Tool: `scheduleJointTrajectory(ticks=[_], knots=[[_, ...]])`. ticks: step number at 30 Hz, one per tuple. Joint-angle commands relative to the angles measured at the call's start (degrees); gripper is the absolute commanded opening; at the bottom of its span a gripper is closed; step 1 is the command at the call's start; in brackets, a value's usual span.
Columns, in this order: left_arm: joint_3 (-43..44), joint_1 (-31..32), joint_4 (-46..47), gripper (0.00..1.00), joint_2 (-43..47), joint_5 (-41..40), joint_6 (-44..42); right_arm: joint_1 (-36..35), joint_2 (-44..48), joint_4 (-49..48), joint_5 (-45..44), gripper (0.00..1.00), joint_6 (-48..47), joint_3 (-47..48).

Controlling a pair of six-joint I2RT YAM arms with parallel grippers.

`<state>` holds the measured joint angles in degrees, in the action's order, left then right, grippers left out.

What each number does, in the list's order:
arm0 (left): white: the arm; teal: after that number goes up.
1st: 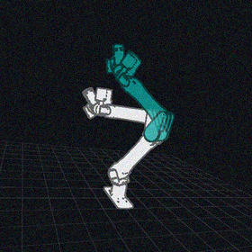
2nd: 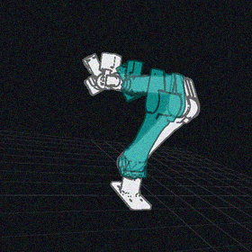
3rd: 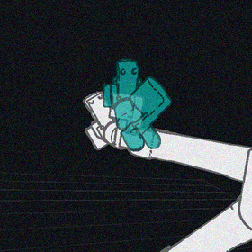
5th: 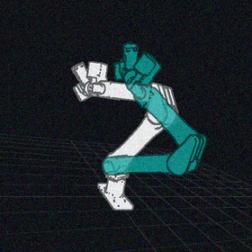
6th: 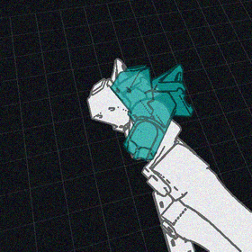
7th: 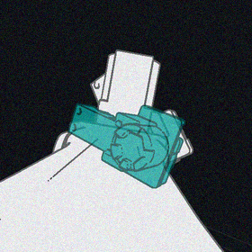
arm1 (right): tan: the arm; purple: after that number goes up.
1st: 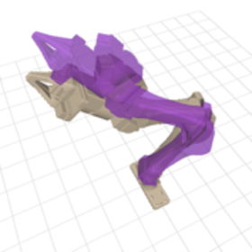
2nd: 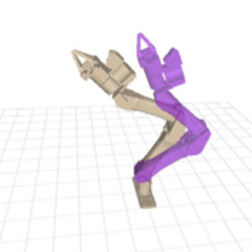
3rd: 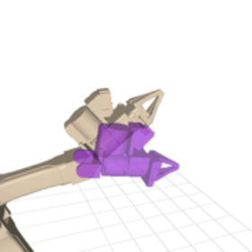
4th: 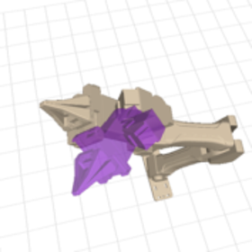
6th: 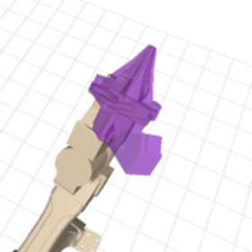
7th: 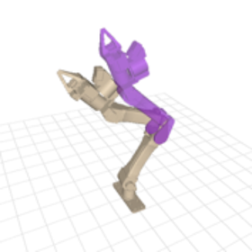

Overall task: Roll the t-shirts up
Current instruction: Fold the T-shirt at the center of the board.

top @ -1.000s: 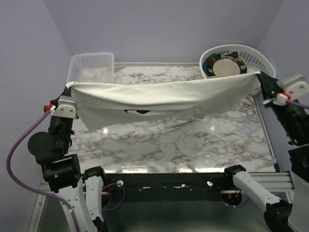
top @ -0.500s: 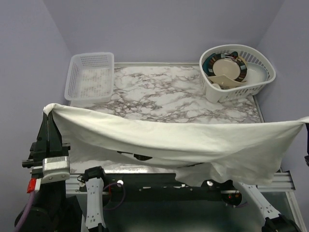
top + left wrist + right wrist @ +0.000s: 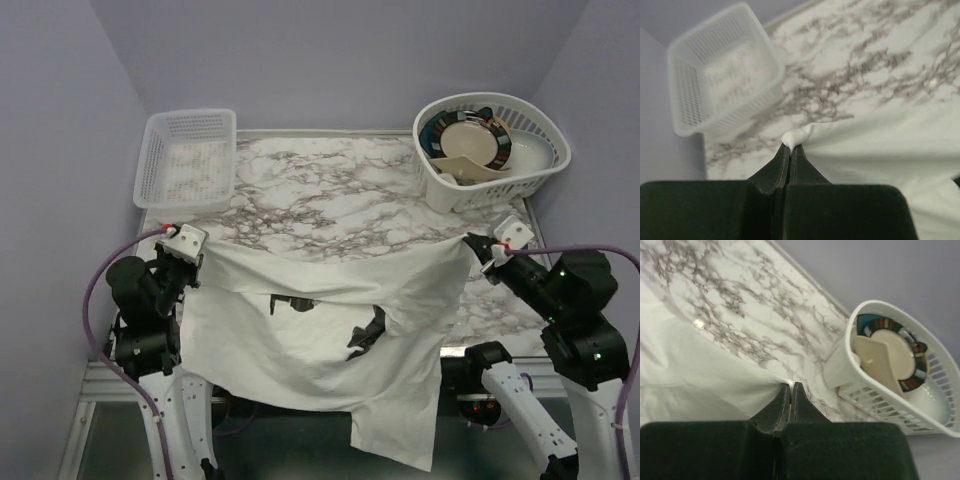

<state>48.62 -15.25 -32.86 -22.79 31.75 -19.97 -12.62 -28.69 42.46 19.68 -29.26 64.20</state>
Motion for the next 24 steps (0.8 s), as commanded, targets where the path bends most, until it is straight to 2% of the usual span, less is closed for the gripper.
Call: scheduleJointTrajectory(ticks=[1, 4, 6, 7, 11, 15, 24], knots=[[-16.3, 0.0, 2.6, 0.0, 0.1, 0.0, -7.2, 0.2, -2.0, -9.4, 1.3, 0.01, -0.9, -12.1], [-23.1, 0.0, 9.0, 0.0, -3.4, -3.1, -8.3, 0.3, -8.3, -14.9, 0.3, 0.01, -3.5, -19.3], [-24.9, 0.0, 13.0, 0.0, -7.9, -5.1, -9.3, 0.2, -12.3, -19.0, -0.2, 0.01, -4.4, -20.9], [-24.4, 0.2, 13.5, 0.0, -9.9, -5.0, -10.3, 0.2, -17.1, -20.3, -1.2, 0.01, -4.8, -21.6], [-23.0, 0.2, 18.7, 0.0, -19.3, -8.5, -10.7, 0.2, -29.4, -25.3, -4.4, 0.01, -5.4, -20.2], [-23.2, 0.2, 23.7, 0.0, -28.0, -9.9, -12.1, 0.2, -36.4, -32.3, -5.4, 0.01, -6.3, -19.1], [-18.1, 0.2, 29.0, 0.0, -41.5, -13.4, -11.6, 0.2, -51.2, -34.8, -11.3, 0.01, -9.3, -12.5]])
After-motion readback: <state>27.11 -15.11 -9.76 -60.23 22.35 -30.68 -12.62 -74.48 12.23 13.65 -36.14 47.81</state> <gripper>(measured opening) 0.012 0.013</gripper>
